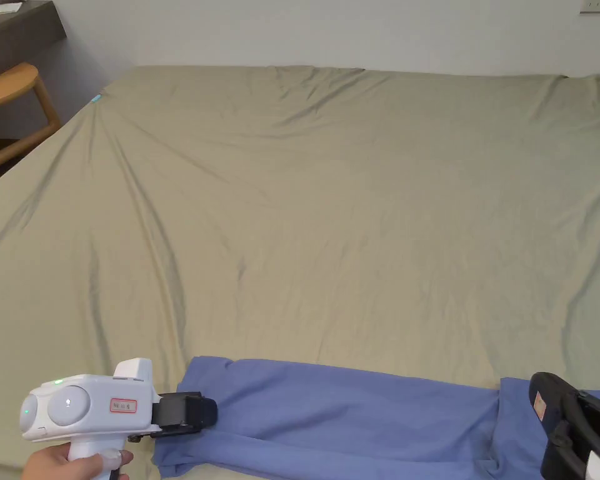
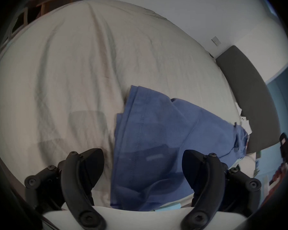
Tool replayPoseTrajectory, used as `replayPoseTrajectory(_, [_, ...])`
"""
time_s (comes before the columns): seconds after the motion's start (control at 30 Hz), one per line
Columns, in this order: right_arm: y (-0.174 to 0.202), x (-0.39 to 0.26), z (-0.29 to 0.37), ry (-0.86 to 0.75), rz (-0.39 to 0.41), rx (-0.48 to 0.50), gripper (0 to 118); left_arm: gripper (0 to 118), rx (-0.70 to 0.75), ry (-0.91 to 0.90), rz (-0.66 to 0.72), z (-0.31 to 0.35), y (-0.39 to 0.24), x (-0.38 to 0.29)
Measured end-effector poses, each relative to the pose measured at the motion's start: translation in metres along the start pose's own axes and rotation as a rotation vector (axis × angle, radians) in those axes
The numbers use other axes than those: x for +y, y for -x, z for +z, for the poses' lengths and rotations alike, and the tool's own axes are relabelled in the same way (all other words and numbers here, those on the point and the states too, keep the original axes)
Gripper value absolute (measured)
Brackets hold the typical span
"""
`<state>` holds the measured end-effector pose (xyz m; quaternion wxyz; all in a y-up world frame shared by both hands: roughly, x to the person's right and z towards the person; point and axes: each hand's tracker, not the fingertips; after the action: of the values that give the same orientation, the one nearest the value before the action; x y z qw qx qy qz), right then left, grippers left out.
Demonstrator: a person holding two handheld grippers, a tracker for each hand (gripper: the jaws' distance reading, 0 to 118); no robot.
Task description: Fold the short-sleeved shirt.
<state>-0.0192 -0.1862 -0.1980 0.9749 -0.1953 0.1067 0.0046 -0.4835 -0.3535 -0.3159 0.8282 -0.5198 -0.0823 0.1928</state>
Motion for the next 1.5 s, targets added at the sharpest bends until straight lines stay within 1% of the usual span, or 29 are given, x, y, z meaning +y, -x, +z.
replayPoseTrajectory(0.03, [0.001,0.0,0.0,0.005,0.005,0.0,0,98,0.029,-0.008,-0.044,0.0,-0.005,-0.001])
replayPoseTrajectory(0.07, [0.001,0.0,-0.001,0.011,0.009,0.0,0,94,0.034,0.0,-0.082,-0.001,-0.011,-0.003])
replayPoseTrajectory(0.1, [0.001,-0.001,-0.001,0.014,0.009,-0.001,0,89,0.045,0.001,-0.086,-0.002,-0.019,-0.006])
replayPoseTrajectory(0.17, [0.002,-0.003,-0.003,0.023,0.011,0.005,0,84,0.092,0.003,-0.131,-0.005,-0.034,-0.012])
replayPoseTrajectory(0.23, [0.003,-0.005,-0.003,0.028,0.011,0.003,0,84,0.116,-0.004,-0.195,-0.011,-0.046,-0.019])
replayPoseTrajectory(0.3, [0.003,-0.006,-0.004,0.036,0.005,0.008,0,83,0.178,0.001,-0.265,-0.02,-0.058,-0.027])
replayPoseTrajectory(0.33, [0.003,-0.006,-0.004,0.038,0.004,0.009,0,80,0.209,0.002,-0.291,-0.022,-0.06,-0.03])
replayPoseTrajectory(0.37, [0.003,-0.006,-0.003,0.043,0.006,0.009,0,75,0.24,0.004,-0.299,-0.022,-0.062,-0.031])
replayPoseTrajectory(0.43, [0.003,-0.006,-0.002,0.043,0.011,0.005,0,65,0.232,-0.01,-0.286,-0.019,-0.064,-0.031])
replayPoseTrajectory(0.47, [0.003,-0.006,-0.001,0.043,0.013,0.005,0,56,0.243,-0.014,-0.289,-0.018,-0.064,-0.03])
replayPoseTrajectory(0.5, [0.002,-0.006,-0.001,0.045,0.016,0.004,0,50,0.259,-0.013,-0.308,-0.016,-0.064,-0.031])
replayPoseTrajectory(0.53, [0.002,-0.006,-0.001,0.048,0.017,0.0,0,39,0.267,-0.013,-0.327,-0.013,-0.065,-0.032])
replayPoseTrajectory(0.57, [0.001,-0.006,-0.002,0.052,0.014,-0.001,0,22,0.265,-0.02,-0.325,-0.01,-0.065,-0.032])
replayPoseTrajectory(0.6, [0.0,-0.007,-0.002,0.051,0.01,0.002,0,18,0.199,-0.015,-0.305,-0.006,-0.067,-0.031])
replayPoseTrajectory(0.63, [0.0,-0.008,-0.002,0.053,0.005,0.002,0,18,0.179,-0.011,-0.279,-0.005,-0.069,-0.031])
replayPoseTrajectory(0.7, [-0.002,-0.008,-0.003,0.057,-0.004,0.0,0,16,0.195,0.006,-0.328,-0.007,-0.075,-0.034])
replayPoseTrajectory(0.73, [-0.002,-0.009,-0.003,0.057,-0.007,0.001,0,14,0.191,0.0,-0.323,-0.008,-0.074,-0.033])
replayPoseTrajectory(0.77, [-0.003,-0.008,-0.003,0.058,-0.011,0.003,0,13,0.188,-0.012,-0.282,-0.006,-0.072,-0.029])
replayPoseTrajectory(0.8, [-0.003,-0.008,-0.002,0.054,-0.012,0.003,0,12,0.156,-0.03,-0.236,-0.004,-0.074,-0.026])
replayPoseTrajectory(0.83, [-0.003,-0.007,0.0,0.053,-0.008,0.003,0,12,0.128,-0.04,-0.221,0.0,-0.074,-0.023])
replayPoseTrajectory(0.97, [-0.007,-0.006,0.003,0.046,0.009,-0.015,0,12,0.077,-0.086,-0.229,0.022,-0.095,-0.016])
replayPoseTrajectory(1.03, [-0.011,-0.006,0.003,0.046,-0.005,-0.02,0,12,-0.013,-0.101,-0.26,0.031,-0.119,-0.015])
replayPoseTrajectory(1.13, [-0.016,-0.007,0.003,0.048,-0.021,-0.035,0,12,-0.057,-0.121,-0.333,0.031,-0.157,-0.018])
replayPoseTrajectory(1.2, [-0.02,-0.009,0.005,0.05,-0.034,-0.04,0,12,-0.137,-0.106,-0.336,0.021,-0.185,-0.021])
replayPoseTrajectory(1.37, [-0.026,-0.013,0.008,0.059,-0.047,-0.056,0,12,-0.18,-0.045,-0.396,-0.033,-0.236,-0.041])
replayPoseTrajectory(1.4, [-0.028,-0.013,0.009,0.062,-0.05,-0.059,0,14,-0.175,-0.039,-0.397,-0.046,-0.243,-0.047])
replayPoseTrajectory(1.43, [-0.03,-0.013,0.01,0.063,-0.055,-0.06,0,21,-0.165,-0.005,-0.411,-0.058,-0.247,-0.052])
replayPoseTrajectory(1.47, [-0.031,-0.013,0.011,0.059,-0.06,-0.063,0,40,-0.155,0.025,-0.427,-0.073,-0.251,-0.057])
replayPoseTrajectory(1.5, [-0.033,-0.013,0.011,0.06,-0.063,-0.066,0,55,-0.162,0.035,-0.423,-0.082,-0.252,-0.06])
